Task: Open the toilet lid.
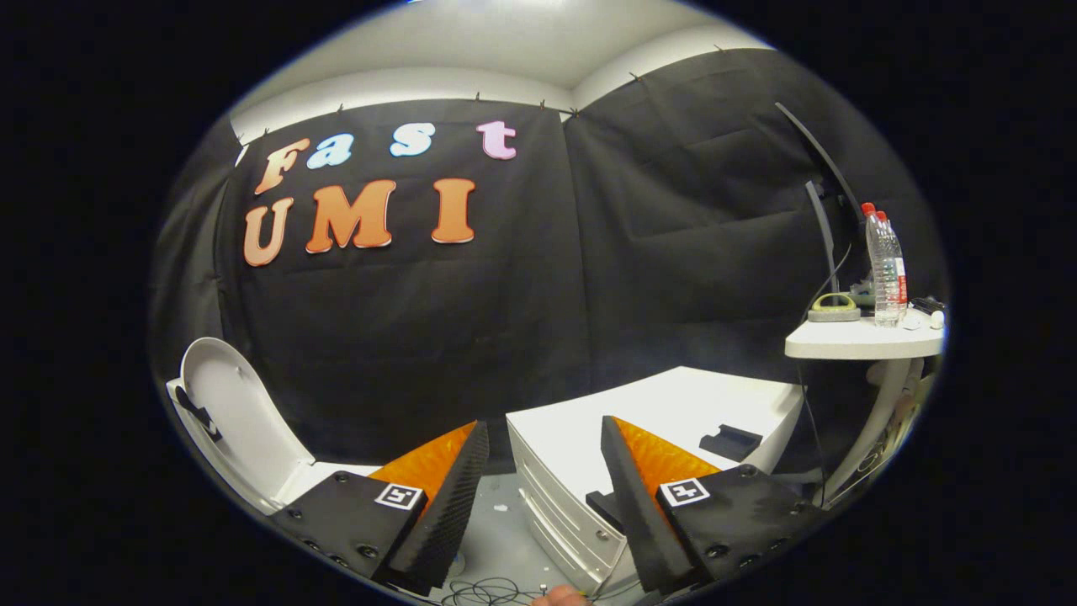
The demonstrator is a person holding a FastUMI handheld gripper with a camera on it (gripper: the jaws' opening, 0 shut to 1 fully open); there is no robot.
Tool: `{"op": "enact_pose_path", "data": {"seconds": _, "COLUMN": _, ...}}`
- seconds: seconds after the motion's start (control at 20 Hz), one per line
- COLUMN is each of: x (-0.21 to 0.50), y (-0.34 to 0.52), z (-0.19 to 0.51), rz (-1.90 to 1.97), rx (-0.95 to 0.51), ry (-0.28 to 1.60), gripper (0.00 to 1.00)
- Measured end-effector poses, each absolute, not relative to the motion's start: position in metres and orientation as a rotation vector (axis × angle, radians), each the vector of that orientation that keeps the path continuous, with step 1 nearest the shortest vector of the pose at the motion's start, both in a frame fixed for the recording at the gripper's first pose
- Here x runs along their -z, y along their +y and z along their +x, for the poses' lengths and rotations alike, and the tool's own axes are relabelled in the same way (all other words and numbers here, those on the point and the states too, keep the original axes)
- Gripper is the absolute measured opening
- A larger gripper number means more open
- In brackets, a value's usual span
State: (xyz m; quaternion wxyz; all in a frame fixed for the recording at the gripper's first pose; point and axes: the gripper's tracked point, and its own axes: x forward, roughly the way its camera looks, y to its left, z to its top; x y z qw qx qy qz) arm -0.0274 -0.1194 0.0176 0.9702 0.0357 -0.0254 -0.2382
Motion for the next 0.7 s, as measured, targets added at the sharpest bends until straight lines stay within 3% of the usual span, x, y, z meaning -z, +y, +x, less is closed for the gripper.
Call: {"op": "enact_pose_path", "data": {"seconds": 0.7, "x": -0.024, "y": -0.101, "z": -0.02, "rz": 0.074, "rx": 0.436, "ry": -0.124, "gripper": 0.87}}
